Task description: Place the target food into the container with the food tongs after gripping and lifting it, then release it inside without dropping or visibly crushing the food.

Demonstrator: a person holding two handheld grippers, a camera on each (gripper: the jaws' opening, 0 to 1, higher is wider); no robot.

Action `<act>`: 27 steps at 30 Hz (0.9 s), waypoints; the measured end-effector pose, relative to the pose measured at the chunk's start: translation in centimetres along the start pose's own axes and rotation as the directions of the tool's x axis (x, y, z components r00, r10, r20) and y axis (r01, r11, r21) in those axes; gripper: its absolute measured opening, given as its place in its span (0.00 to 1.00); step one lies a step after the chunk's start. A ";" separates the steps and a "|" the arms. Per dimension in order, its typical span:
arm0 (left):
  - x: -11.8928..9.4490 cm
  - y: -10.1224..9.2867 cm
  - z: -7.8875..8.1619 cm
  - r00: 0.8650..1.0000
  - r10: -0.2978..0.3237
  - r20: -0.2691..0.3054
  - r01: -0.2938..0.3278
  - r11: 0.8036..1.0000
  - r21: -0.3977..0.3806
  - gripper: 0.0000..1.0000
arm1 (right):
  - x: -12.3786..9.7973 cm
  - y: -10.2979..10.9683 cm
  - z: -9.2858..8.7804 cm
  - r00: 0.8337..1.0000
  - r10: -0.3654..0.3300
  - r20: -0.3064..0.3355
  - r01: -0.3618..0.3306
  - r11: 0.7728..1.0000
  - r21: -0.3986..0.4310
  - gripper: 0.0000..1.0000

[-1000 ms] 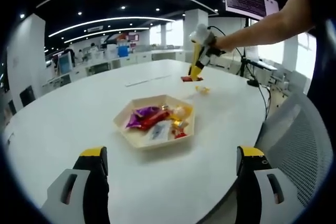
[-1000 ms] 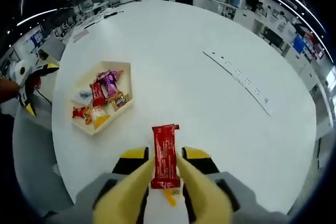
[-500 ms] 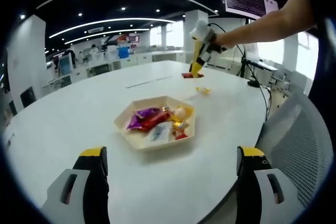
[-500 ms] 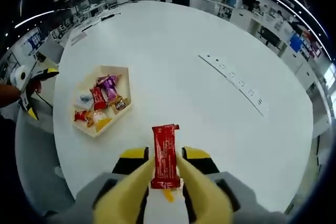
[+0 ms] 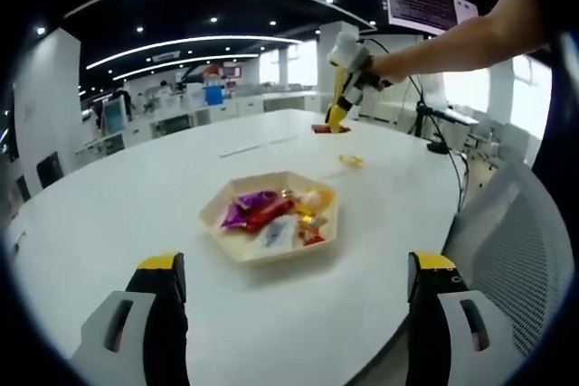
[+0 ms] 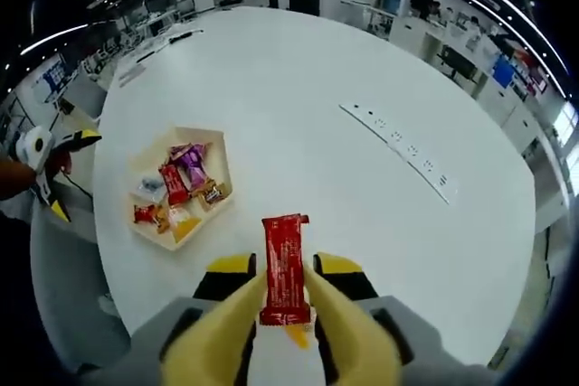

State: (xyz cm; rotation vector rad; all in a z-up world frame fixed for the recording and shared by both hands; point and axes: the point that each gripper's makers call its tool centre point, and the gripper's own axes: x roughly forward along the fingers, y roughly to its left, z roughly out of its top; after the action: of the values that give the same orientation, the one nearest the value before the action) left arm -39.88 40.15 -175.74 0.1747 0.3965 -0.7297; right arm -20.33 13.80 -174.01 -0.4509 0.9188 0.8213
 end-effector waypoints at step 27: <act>0.0 -0.3 -0.2 1.000 -0.023 -0.001 0.023 0.999 -0.031 0.99 | -0.2 4.5 3.0 1.000 0.024 0.020 -0.023 1.000 -0.018 0.24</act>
State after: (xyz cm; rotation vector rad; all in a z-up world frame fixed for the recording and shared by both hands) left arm -40.15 39.98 -175.88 0.1414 0.4113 -0.7457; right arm -22.37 18.42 -172.25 -0.4470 0.9000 0.8544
